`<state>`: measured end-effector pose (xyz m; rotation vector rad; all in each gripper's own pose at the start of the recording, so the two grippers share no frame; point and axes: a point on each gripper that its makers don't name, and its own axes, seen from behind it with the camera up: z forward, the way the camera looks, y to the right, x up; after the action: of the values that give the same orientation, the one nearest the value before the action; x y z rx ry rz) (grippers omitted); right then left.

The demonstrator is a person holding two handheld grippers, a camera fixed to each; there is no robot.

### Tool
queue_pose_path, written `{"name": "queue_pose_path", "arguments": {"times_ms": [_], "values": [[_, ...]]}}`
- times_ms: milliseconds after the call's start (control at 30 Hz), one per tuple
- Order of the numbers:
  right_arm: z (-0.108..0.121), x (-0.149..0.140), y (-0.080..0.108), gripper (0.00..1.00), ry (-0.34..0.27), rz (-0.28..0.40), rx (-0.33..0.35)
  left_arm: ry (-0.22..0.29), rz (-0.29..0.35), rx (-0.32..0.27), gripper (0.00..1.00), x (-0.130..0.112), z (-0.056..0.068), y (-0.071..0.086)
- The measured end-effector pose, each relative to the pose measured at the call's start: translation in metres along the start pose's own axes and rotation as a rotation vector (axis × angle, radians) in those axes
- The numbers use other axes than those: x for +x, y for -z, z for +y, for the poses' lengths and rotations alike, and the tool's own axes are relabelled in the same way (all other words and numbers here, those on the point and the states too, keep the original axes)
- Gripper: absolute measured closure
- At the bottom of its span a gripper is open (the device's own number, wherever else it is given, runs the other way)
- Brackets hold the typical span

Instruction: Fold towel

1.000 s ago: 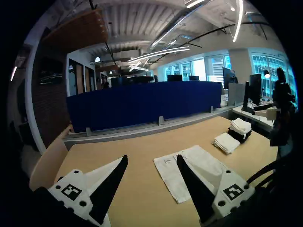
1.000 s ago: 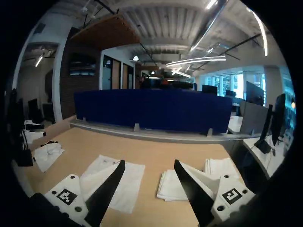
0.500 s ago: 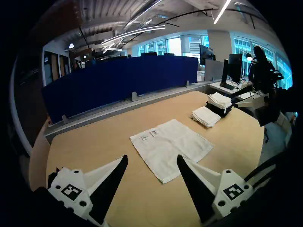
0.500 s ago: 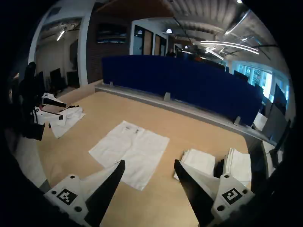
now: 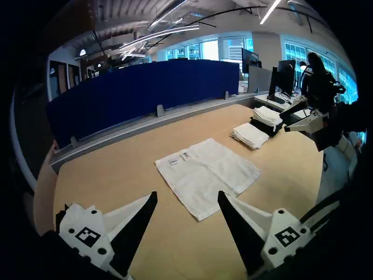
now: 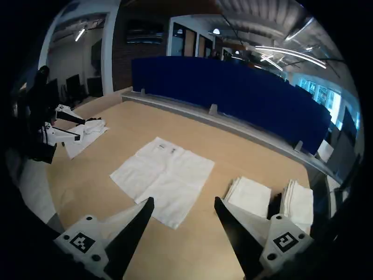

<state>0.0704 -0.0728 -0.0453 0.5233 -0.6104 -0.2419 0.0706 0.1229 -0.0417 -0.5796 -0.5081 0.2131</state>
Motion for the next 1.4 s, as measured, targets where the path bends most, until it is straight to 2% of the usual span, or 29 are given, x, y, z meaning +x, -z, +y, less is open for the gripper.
{"name": "queue_pose_path", "arguments": {"times_ms": [367, 800, 1133, 1400], "values": [[-0.006, -0.028, -0.031, 0.00, -0.003, -0.011, 0.008, -0.012, -0.027, -0.026, 0.04, -0.034, 0.009, -0.034], [-0.009, -0.073, -0.070, 0.00, 0.002, -0.068, 0.025, -0.038, -0.108, -0.100, 0.04, -0.085, 0.031, -0.079], [-0.009, -0.110, -0.095, 0.00, -0.012, -0.118, 0.048, -0.024, -0.176, -0.114, 0.03, -0.123, 0.034, -0.111], [-0.012, -0.131, -0.110, 0.00, -0.008, -0.143, 0.057, -0.019, -0.202, -0.123, 0.04, -0.135, 0.037, -0.126]]}}
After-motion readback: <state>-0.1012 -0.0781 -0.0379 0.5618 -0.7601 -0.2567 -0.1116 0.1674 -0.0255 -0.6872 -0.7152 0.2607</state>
